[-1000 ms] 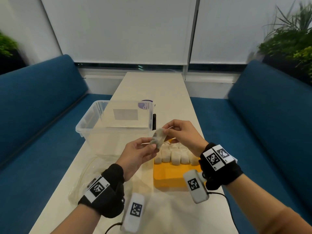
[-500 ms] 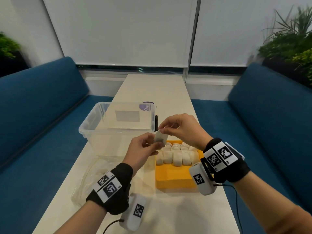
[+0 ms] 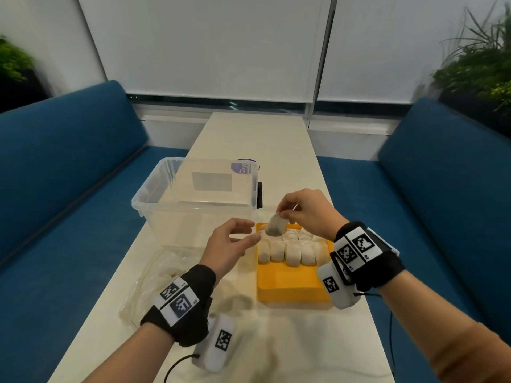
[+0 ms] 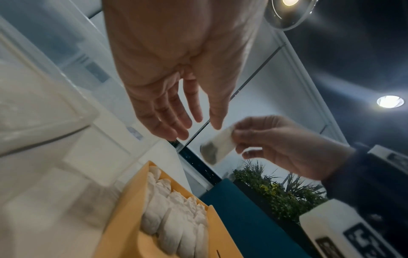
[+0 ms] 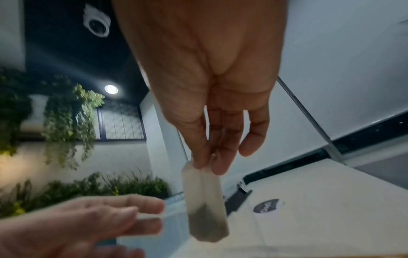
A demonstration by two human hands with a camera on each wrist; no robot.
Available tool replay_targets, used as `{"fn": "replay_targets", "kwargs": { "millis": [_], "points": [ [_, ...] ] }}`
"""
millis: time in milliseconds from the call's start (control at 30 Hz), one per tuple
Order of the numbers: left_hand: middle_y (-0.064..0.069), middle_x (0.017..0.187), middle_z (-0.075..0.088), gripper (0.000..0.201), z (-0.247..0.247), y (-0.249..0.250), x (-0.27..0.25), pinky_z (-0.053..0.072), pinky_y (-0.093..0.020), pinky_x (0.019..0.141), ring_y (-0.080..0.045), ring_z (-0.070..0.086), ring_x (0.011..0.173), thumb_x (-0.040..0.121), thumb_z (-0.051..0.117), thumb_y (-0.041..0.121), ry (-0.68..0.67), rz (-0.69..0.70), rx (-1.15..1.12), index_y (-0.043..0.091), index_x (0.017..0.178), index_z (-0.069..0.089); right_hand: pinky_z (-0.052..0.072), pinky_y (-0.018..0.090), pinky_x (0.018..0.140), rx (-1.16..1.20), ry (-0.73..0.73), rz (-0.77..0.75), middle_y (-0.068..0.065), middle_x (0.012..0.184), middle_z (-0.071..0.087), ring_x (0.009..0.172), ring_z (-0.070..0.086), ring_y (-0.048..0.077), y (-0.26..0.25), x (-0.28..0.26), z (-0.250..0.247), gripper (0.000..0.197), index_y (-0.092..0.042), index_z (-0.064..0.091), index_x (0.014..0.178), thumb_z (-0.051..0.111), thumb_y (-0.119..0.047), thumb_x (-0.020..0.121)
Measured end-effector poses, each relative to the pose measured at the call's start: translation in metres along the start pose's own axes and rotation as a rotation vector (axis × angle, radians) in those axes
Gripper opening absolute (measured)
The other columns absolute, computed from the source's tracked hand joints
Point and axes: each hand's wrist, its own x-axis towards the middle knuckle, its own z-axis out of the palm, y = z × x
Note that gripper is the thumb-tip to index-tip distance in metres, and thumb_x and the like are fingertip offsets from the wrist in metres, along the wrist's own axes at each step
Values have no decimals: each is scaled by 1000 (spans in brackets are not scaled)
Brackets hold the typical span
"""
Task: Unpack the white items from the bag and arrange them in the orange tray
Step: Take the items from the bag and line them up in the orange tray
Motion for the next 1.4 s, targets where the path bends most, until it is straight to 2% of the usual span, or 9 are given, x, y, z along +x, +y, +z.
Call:
{"fn": "replay_targets", "kwargs": {
  "millis": [167,300,367,533,967,1133,1233,1333,1400],
  "points": [
    [0,104,67,15,-20,-14,-5,51,-27,73,-23,66,96,89,66,13,73,-47,0,18,104,68,41,20,77,-157,-217,94,7,103,67,87,57,16,28,7,30,16,-9,70,99,58,-9,90],
    [-1,100,68,14,-40,-25,-15,53,-27,74,-21,67,92,91,63,9,131,-69,10,17,100,69,48,23,67,-241,-496,186,4,87,67,76,60,16,41,11,56,12,-12,71,95,62,-13,88],
    [-1,101,68,15,-51,-31,-20,52,-27,73,-21,67,92,91,62,9,166,-84,10,18,100,69,52,28,71,-245,-566,229,6,87,70,76,64,19,48,17,69,9,-13,71,94,64,-14,87],
    [-2,101,68,15,-70,-38,-31,53,-28,72,-21,66,91,92,60,7,230,-130,6,16,101,69,46,28,82,-300,-427,230,7,111,66,103,62,27,56,38,86,18,-7,72,100,59,-9,88],
    [-2,101,69,17,-89,-50,-37,53,-26,74,-21,66,94,92,60,5,271,-144,66,18,97,70,53,36,83,-388,-297,309,13,112,63,98,63,33,63,51,97,23,-10,68,103,48,-8,91],
    [6,104,68,21,-107,-56,-40,43,-21,80,-14,61,99,92,60,8,290,-85,300,24,87,73,50,40,88,-325,-166,289,11,113,62,100,60,31,44,38,69,23,-14,66,106,47,-17,93],
    [1,117,57,20,-119,-67,-41,37,-33,95,-20,49,115,89,65,15,323,-81,598,32,82,73,51,33,81,-151,-106,210,8,106,64,93,60,24,8,18,56,18,-16,67,102,52,-19,93],
    [-2,139,36,11,-122,-78,-47,28,-46,105,-28,31,130,88,66,28,309,-240,871,36,91,73,42,17,61,28,-159,84,3,92,64,79,57,14,-37,-8,62,16,-15,70,99,56,-20,92],
    [-2,149,19,18,-124,-85,-50,31,-47,105,-32,30,130,85,70,34,251,-367,866,38,102,68,35,18,61,76,-209,32,3,94,62,81,54,13,-59,-18,84,18,-20,70,100,55,-26,93]
  ]
}}
